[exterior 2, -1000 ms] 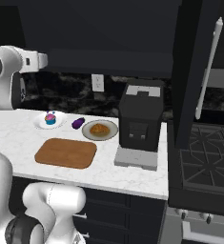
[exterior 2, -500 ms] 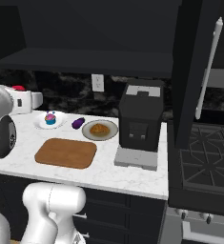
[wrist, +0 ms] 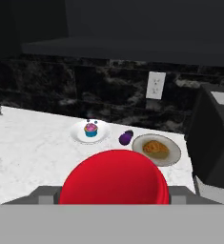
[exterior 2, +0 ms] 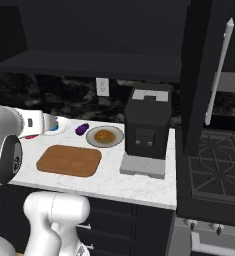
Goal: From the different types of pastries on the counter, select a croissant and place it on the cutting board. Then retrieve a jar of jam from the cabinet and place it alongside the croissant on the cutting board.
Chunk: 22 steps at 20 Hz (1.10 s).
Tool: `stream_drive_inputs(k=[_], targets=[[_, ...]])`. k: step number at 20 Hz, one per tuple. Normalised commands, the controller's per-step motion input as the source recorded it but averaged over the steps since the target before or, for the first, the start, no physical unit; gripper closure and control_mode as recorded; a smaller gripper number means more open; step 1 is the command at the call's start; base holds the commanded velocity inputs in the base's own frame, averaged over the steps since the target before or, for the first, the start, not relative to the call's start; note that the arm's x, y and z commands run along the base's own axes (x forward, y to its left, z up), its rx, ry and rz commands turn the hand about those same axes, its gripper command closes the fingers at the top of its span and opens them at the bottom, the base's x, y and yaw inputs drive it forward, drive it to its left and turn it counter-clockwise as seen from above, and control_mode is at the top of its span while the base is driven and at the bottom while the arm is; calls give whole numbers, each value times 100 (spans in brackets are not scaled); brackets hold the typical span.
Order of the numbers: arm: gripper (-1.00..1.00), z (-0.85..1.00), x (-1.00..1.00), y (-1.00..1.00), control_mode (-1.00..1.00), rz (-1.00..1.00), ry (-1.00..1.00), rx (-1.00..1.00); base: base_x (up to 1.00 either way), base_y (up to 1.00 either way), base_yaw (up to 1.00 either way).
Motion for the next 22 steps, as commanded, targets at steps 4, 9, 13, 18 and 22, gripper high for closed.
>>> stream_drive_inputs(k=[4,9,13,18,22], targets=[[100,-98,-15,-8,-100,2,-16,-12,0,0,0],[100,-74,0,-2,-100,3,-25,-11,0,0,0],[100,-73,45,-33,-100,-2,-9,7,0,0,0],[100,-100,73,-27,-100,0,-11,13,0,0,0],[100,-100,50,-1,-100,0,-18,6,0,0,0]])
